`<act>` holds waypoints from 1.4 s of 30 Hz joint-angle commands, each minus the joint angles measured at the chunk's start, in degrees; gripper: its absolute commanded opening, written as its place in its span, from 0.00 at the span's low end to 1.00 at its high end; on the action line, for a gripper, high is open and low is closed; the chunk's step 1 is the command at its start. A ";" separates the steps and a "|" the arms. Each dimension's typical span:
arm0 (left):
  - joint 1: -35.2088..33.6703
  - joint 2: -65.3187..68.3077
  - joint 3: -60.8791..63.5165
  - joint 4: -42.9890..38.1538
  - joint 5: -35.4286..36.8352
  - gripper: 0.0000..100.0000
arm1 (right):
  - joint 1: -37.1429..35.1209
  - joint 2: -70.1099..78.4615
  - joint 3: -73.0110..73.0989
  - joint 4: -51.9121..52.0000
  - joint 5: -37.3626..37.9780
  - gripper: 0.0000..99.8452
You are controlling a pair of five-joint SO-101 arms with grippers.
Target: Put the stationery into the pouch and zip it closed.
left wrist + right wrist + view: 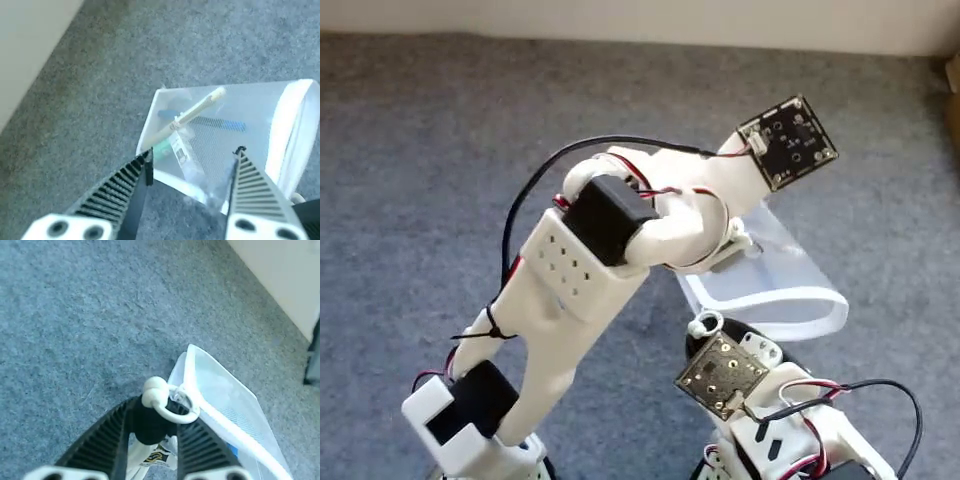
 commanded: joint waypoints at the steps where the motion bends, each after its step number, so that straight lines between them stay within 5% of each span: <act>1: -2.59 -4.09 -5.05 0.09 -0.53 0.25 | 1.54 -0.40 -0.40 -0.31 0.44 0.01; 11: -8.31 -12.00 -3.30 6.95 -4.66 0.25 | 11.03 -0.40 -1.01 -0.75 0.26 0.01; 21: -7.87 -24.04 18.77 6.77 -8.97 0.25 | 17.80 0.13 -1.10 -8.31 -7.82 0.01; 31: -7.16 -38.37 48.66 -14.15 -8.79 0.25 | 17.80 0.13 -1.10 -12.09 -15.56 0.01; 42: -3.91 -48.04 73.71 -37.63 -8.79 0.25 | 17.63 -0.31 -1.10 -11.74 -15.82 0.01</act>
